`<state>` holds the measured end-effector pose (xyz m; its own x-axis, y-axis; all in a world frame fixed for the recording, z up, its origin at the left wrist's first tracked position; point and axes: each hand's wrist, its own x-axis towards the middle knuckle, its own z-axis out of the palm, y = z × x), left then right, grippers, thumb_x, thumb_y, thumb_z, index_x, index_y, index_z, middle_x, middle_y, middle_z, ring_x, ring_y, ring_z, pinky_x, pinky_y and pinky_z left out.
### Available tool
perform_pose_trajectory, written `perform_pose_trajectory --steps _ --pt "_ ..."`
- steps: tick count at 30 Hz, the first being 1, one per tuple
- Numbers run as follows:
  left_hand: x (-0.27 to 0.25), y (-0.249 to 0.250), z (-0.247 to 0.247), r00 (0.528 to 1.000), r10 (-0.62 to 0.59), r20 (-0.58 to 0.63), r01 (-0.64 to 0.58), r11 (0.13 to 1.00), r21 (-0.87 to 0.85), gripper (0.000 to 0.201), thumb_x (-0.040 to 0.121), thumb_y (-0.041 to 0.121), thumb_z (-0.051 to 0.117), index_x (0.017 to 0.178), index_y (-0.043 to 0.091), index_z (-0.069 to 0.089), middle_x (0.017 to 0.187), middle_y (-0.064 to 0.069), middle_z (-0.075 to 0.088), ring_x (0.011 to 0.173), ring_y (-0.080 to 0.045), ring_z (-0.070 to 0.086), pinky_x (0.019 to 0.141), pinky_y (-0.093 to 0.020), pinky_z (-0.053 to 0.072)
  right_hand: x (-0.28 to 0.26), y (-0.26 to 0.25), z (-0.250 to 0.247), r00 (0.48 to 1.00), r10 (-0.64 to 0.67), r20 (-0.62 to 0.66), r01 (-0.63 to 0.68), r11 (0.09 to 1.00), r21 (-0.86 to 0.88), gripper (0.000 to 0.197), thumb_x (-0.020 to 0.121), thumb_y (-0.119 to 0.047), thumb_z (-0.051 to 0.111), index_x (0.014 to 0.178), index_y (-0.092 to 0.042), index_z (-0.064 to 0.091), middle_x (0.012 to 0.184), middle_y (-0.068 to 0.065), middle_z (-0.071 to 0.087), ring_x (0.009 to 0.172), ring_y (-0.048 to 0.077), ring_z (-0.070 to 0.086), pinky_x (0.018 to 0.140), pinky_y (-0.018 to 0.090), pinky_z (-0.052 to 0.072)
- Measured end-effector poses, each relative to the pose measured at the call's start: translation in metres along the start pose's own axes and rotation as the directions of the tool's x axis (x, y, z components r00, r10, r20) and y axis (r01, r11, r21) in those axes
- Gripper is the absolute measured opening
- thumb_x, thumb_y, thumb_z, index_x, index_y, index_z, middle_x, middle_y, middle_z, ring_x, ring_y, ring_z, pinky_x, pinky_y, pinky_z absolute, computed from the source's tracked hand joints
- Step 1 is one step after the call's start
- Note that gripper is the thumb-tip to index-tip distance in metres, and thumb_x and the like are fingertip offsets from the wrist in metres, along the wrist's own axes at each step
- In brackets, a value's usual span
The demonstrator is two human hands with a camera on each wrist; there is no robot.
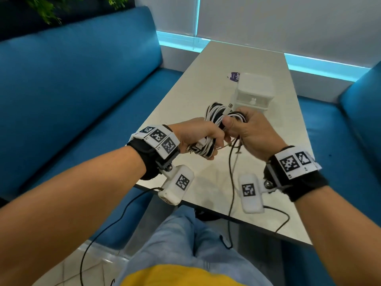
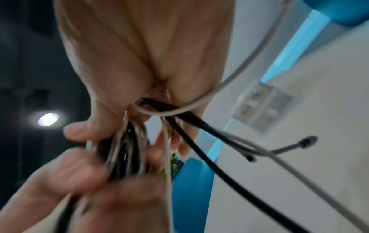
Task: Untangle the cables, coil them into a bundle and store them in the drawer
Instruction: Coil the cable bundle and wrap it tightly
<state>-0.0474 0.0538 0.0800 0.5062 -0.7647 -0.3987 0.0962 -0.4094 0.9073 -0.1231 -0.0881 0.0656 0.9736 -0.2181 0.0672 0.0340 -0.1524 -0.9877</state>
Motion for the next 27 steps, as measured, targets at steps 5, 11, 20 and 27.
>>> perform_pose_trajectory --steps 5,11,20,27 --pt "-0.001 0.005 0.001 0.998 0.039 -0.058 -0.039 0.999 0.005 0.007 0.078 -0.008 0.056 0.080 -0.002 0.059 0.056 -0.012 0.057 0.049 -0.021 0.058 0.053 -0.028 0.052 -0.001 0.002 0.022 0.994 0.031 -0.108 -0.011 0.983 0.182 0.093 0.050 -0.074 0.075 0.111 -0.008 0.048 0.089 0.011 0.061 0.076 0.024 0.055 0.071 0.044 0.050" --pt "-0.006 0.014 0.008 0.997 0.073 -0.027 -0.070 0.993 0.095 0.008 0.078 -0.007 0.057 0.077 0.000 0.059 0.058 -0.013 0.059 0.048 -0.020 0.061 0.044 -0.022 0.048 -0.002 0.002 0.025 0.991 0.060 -0.116 -0.022 0.952 0.306 0.088 0.056 -0.059 0.082 0.119 -0.003 0.059 0.117 0.020 0.066 0.110 0.031 0.064 0.097 0.046 0.051" --pt "-0.001 0.012 0.021 0.997 0.083 -0.003 -0.082 0.990 0.117 0.020 0.073 -0.003 0.063 0.092 -0.009 0.063 0.074 -0.020 0.059 0.055 -0.024 0.060 0.054 -0.027 0.050 -0.005 -0.002 0.024 0.981 0.068 -0.182 -0.012 0.956 0.294 0.048 0.072 -0.030 0.081 0.101 0.005 0.065 0.095 0.017 0.066 0.090 0.026 0.065 0.087 0.044 0.054" --pt "-0.003 0.009 0.017 0.999 0.004 0.032 -0.005 0.999 0.051 0.018 0.081 -0.003 0.062 0.065 0.004 0.058 0.054 -0.010 0.056 0.046 -0.020 0.058 0.044 -0.022 0.046 -0.005 -0.001 0.010 0.995 -0.085 -0.059 0.083 0.996 -0.034 0.070 0.064 -0.075 0.062 0.100 -0.015 0.064 0.097 0.004 0.071 0.095 0.021 0.067 0.084 0.032 0.053"
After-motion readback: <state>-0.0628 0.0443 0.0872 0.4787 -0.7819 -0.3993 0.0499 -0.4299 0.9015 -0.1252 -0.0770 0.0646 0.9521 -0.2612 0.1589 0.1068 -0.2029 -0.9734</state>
